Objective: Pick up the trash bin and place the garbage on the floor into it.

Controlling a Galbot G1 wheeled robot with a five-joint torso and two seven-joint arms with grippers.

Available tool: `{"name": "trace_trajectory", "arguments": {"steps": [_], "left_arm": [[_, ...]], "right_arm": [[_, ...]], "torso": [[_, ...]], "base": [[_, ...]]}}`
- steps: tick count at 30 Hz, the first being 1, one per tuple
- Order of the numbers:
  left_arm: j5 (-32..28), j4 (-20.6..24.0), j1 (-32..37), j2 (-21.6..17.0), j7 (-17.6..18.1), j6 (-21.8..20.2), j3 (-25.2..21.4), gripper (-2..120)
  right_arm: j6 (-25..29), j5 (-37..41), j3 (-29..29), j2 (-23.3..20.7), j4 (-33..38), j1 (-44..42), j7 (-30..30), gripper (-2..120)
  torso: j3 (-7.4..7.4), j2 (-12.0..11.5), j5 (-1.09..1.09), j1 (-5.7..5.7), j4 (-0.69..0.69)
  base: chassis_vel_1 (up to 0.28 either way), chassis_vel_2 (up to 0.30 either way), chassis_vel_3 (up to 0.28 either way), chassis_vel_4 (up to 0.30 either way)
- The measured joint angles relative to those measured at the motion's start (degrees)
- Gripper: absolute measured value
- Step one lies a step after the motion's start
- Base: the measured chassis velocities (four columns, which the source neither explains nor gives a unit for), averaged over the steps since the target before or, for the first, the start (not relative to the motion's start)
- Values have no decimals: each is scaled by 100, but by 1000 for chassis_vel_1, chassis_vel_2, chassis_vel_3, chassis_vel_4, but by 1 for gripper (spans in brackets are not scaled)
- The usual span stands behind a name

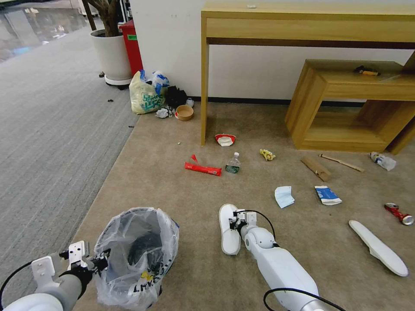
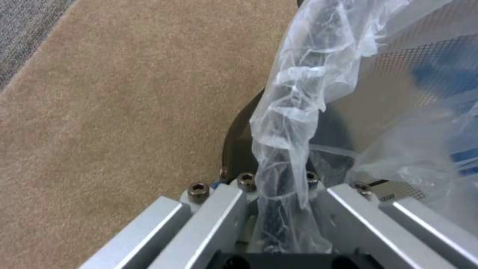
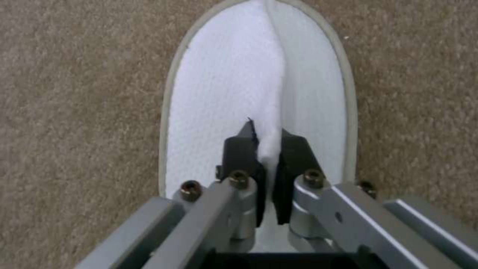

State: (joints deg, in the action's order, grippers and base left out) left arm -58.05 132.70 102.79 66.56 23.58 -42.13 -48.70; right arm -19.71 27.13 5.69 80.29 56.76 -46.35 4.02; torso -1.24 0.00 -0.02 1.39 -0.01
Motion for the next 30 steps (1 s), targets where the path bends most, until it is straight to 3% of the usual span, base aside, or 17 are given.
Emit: {"name": "trace_trajectory", "arguments": {"steps": [8,15,22,30], "left_arm": [[-64,-6,-32,-76,60,0,17,0],[-258,-51,-133,-257,133,0,22,0],[-804,-390,-649,-661,538,0,185,0],[-1303,-650,-1071,-1169,859,0,415,0]], "right_arm": [[120,-239,120,4,90,-37,-16,2],[191,-410,299,-116,743,-193,-13,2],[114,-268,331,-650,2585,-327,-46,0],[0,153,82,-1152,3880,38,-359,0]], "torso": [[0,0,0,0,0],[0,0,1,0,0],[0,0,-1,0,0],[0,0,0,0,0]], "base": [[0,0,0,0],[0,0,0,0],[0,0,0,0],[0,0,0,0]]}}
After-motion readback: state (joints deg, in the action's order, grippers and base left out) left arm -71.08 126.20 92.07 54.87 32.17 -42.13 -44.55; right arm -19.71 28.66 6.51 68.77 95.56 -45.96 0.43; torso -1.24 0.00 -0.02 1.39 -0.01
